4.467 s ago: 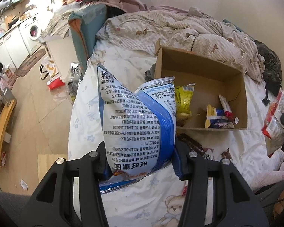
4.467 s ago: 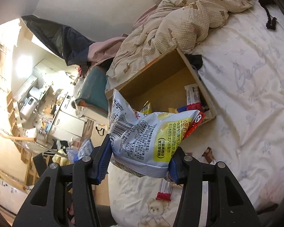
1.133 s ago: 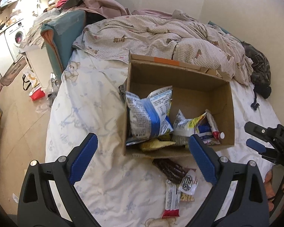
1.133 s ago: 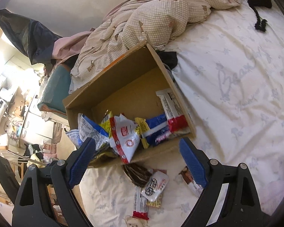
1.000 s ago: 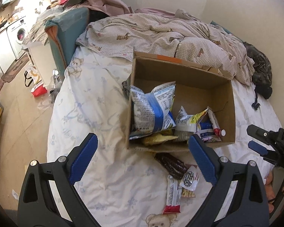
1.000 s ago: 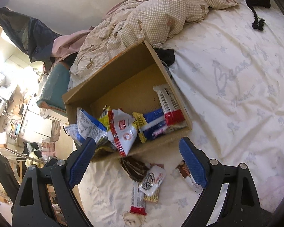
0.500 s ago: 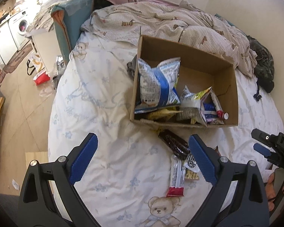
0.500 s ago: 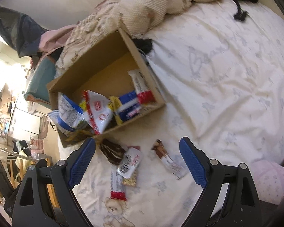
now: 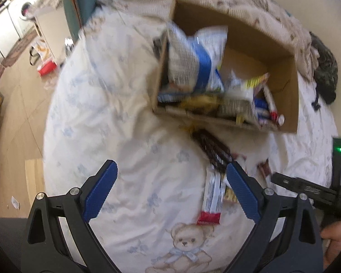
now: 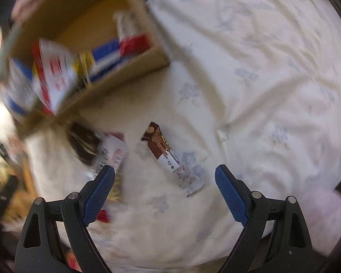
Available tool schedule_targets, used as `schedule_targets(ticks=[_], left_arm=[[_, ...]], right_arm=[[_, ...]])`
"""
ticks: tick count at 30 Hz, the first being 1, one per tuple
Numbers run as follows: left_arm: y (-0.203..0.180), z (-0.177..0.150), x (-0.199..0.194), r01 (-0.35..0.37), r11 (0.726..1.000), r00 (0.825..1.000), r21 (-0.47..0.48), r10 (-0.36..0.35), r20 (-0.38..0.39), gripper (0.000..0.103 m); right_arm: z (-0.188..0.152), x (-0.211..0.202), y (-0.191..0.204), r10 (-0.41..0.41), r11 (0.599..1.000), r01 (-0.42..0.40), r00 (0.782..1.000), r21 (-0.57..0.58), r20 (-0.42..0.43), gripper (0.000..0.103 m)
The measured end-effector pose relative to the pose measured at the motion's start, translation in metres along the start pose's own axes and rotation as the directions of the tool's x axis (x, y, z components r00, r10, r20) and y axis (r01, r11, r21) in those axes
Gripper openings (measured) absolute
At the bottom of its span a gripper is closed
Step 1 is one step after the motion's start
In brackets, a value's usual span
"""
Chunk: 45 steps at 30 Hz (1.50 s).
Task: Organize snacks
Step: 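Grasp white-red bar with left tool while right tool grasps brown chocolate bar, then carry both bars over the box with both tools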
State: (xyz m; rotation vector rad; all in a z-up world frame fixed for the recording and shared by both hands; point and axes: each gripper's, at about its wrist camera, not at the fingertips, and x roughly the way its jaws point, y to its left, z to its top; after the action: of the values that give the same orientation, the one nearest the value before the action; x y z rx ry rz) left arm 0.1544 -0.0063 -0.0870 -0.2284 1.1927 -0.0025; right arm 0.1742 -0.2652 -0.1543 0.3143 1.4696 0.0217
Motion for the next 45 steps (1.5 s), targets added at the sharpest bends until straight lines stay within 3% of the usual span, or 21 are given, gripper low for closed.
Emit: schedule_targets(ticks=[3,6,7,8,10,14,16,18,21,24,25,26,27,30,38,41,45], left_arm=[[-0.006,-0.005,0.011,0.015,1.0,0.999,0.005,-0.014,-0.048,0.095],[-0.016,-0.009,0.022,0.028,0.999,0.996,0.041,-0.024,-0.086,0.095],[-0.02,-0.011,0.027,0.03,0.998,0.994,0.057,-0.024,-0.106,0.095],[-0.026,-0.014,0.037,0.033,0.995,0.989,0.089,-0.02,-0.145,0.095],[-0.035,-0.02,0.053,0.027,0.991,0.979,0.135,0.001,-0.203,0.095],[-0.053,-0.03,0.078,0.033,0.978,0.963,0.208,0.025,-0.269,0.081],[-0.061,-0.035,0.086,0.037,0.973,0.956,0.23,0.032,-0.292,0.074],[-0.067,-0.037,0.093,0.074,0.97,0.944,0.231,0.007,-0.33,0.057],[-0.074,-0.041,0.1,0.088,0.965,0.932,0.246,0.007,-0.363,0.057],[-0.081,-0.047,0.103,0.069,0.949,0.937,0.307,0.044,-0.347,0.053],[-0.083,-0.049,0.102,0.056,0.944,0.94,0.324,0.06,-0.337,0.049],[-0.083,-0.049,0.102,0.05,0.942,0.941,0.331,0.066,-0.331,0.03],[-0.085,-0.051,0.101,0.044,0.939,0.941,0.34,0.075,-0.329,0.027],[-0.079,-0.05,0.096,0.046,0.949,0.936,0.313,0.068,-0.344,0.027],[-0.05,-0.053,0.071,-0.023,0.966,0.944,0.259,0.106,-0.312,0.027],[-0.038,-0.053,0.058,0.003,0.982,0.94,0.186,0.06,-0.334,0.027],[-0.028,-0.048,0.025,-0.003,0.988,0.964,0.155,0.044,-0.263,0.027]], right_arm=[[0.0,0.022,0.023,-0.121,0.983,0.115,0.992,-0.144,-0.032,0.075],[-0.005,0.034,0.031,-0.168,0.968,0.154,0.984,-0.199,-0.056,0.044],[-0.006,0.034,0.034,-0.18,0.962,0.167,0.983,-0.216,-0.045,0.024],[-0.007,0.032,0.036,-0.189,0.956,0.177,0.982,-0.232,-0.03,0.018],[-0.008,0.023,0.039,-0.155,0.96,0.151,0.988,-0.236,0.0,0.018],[-0.009,0.004,0.03,-0.07,0.981,0.076,0.997,-0.177,0.038,0.018],[-0.011,-0.006,0.025,-0.028,0.988,0.036,0.998,-0.15,0.058,0.018],[-0.013,-0.014,0.02,-0.006,0.991,0.017,0.997,-0.132,0.079,0.018],[-0.013,-0.024,0.007,0.027,0.995,-0.018,0.995,-0.097,0.098,0.018],[-0.009,-0.031,0.004,0.042,0.996,-0.034,0.994,-0.085,0.105,0.018],[-0.01,-0.033,0.004,0.044,0.996,-0.035,0.993,-0.086,0.107,0.018],[-0.009,-0.034,0.004,0.047,0.996,-0.038,0.993,-0.086,0.108,0.018],[-0.01,-0.037,0.002,0.053,0.995,-0.044,0.993,-0.088,0.108,0.018],[-0.013,-0.036,0.006,0.057,0.994,-0.045,0.992,-0.101,0.114,0.018],[-0.017,-0.034,0.014,0.09,0.989,-0.078,0.992,-0.128,0.091,0.018],[-0.019,-0.035,0.02,0.119,0.984,-0.106,0.99,-0.146,0.082,0.018],[-0.022,-0.043,0.027,0.167,0.973,-0.149,0.982,-0.176,0.093,0.018]])
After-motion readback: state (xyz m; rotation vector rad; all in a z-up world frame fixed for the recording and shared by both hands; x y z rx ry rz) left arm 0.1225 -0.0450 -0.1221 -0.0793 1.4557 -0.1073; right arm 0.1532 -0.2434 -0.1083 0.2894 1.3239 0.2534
